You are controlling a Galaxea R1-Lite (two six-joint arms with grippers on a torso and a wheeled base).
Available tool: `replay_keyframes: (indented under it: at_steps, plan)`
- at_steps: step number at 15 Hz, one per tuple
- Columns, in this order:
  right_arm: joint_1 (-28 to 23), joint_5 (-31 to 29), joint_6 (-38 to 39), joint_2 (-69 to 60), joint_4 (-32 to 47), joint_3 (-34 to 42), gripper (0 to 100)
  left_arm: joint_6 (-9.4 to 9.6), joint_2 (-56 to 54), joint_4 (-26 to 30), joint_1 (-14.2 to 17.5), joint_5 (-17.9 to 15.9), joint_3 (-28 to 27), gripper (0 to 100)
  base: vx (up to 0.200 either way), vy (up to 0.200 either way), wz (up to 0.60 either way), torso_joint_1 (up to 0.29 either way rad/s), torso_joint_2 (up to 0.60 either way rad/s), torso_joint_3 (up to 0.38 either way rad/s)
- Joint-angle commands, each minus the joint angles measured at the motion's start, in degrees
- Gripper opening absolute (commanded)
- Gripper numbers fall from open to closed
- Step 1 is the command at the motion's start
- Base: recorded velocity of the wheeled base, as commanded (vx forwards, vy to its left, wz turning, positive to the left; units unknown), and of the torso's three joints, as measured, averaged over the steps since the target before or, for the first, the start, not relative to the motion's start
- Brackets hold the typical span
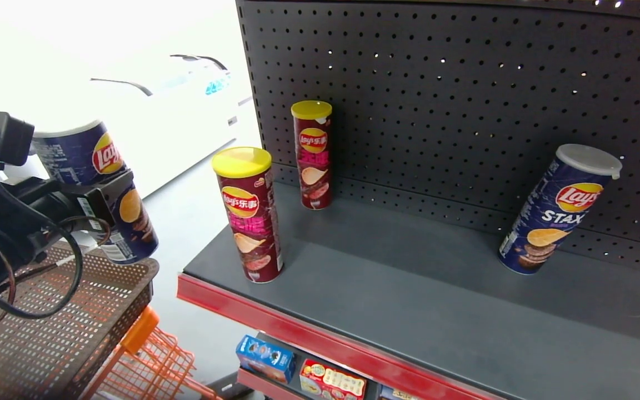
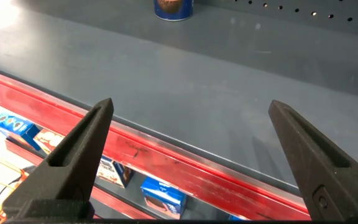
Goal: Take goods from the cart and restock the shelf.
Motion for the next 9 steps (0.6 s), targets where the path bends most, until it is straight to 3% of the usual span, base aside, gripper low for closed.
replay_keyframes:
  at_steps: [1,5,6,8,9]
  plan:
    - [-0.01,0.02,-0.04,-0.02,-0.01,0.00,100,-0.56,-3.05,0.57,-3.91,0.05,0.33,0,0.000,0.000,0.00,0.000,0.00,0.000]
    - [-0.01,0.02,-0.04,-0.02,-0.01,0.00,100,-1.09,-5.68,1.09,-8.04,-0.48,1.65,0,0.000,0.000,0.00,0.000,0.00,0.000]
    - [-0.01,0.02,-0.04,-0.02,-0.01,0.00,100,-1.26,-7.09,1.09,-10.15,-2.41,2.79,0,0.000,0.000,0.00,0.000,0.00,0.000]
    - [-0.01,0.02,-0.04,-0.02,-0.01,0.00,100,-1.26,-9.29,1.36,-10.59,-7.16,3.94,0,0.000,0.000,0.00,0.000,0.00,0.000]
    - [-0.01,0.02,-0.04,-0.02,-0.01,0.00,100,-1.18,-9.81,2.76,-10.85,-7.25,4.02,0,0.000,0.000,0.00,0.000,0.00,0.000]
